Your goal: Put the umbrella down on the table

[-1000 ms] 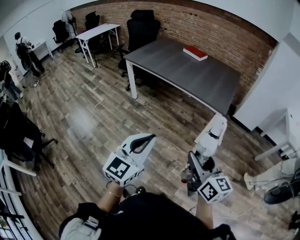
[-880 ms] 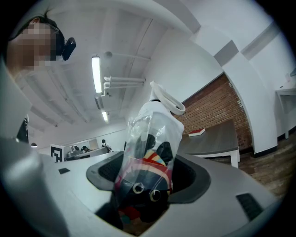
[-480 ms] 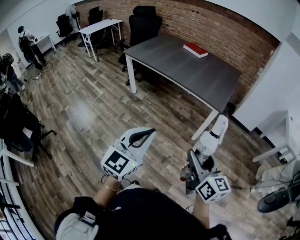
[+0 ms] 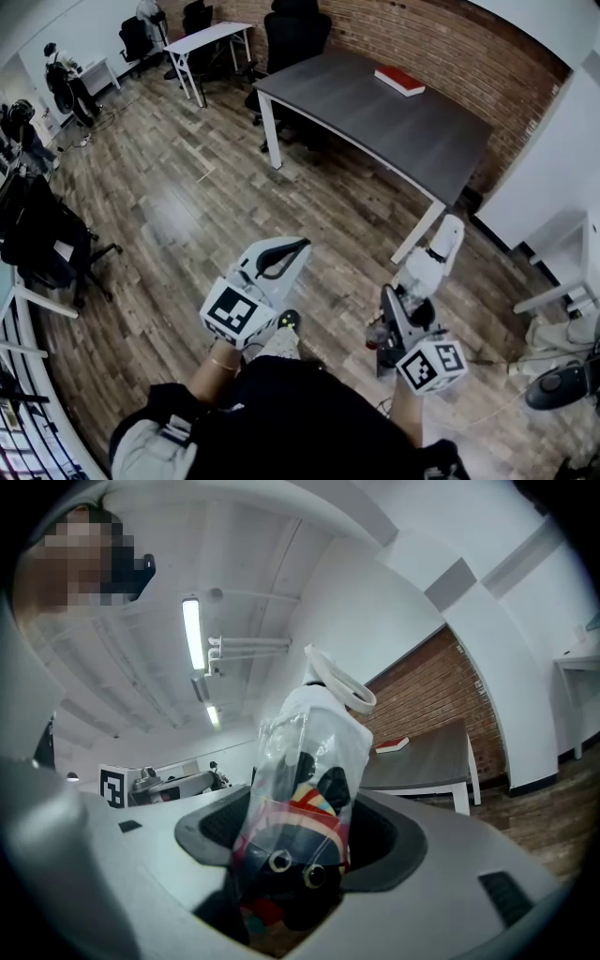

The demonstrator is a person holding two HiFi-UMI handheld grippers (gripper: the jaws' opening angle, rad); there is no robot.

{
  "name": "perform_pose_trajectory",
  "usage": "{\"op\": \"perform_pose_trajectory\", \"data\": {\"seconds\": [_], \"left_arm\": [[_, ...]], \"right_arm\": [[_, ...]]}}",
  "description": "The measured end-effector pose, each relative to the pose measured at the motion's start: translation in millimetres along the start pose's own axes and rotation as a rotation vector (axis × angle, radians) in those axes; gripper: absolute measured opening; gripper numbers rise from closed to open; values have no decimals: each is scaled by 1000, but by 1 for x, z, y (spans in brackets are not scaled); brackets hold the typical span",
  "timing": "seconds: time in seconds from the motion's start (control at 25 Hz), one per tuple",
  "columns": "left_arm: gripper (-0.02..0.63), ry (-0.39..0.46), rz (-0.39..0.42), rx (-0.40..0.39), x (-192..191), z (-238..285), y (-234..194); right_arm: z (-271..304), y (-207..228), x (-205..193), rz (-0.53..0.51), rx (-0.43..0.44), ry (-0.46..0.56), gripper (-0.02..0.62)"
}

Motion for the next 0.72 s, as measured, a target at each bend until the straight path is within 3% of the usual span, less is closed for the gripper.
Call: {"op": "perform_pose_trajectory", "data": {"seconds": [0.72], "left_arm": [[0,29,6,-61,-8,67,-51]], "right_arm": [[50,37,16,5,-77,18,288]]}}
Point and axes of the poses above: the fingertips, and each gripper's own axes: z forward along the fingers, y to its right, x out of its top, the point moved 9 cm from there along -z, backward along the fingers, and after that the axes turned 2 degrees about -z, right-handed, at the moved point
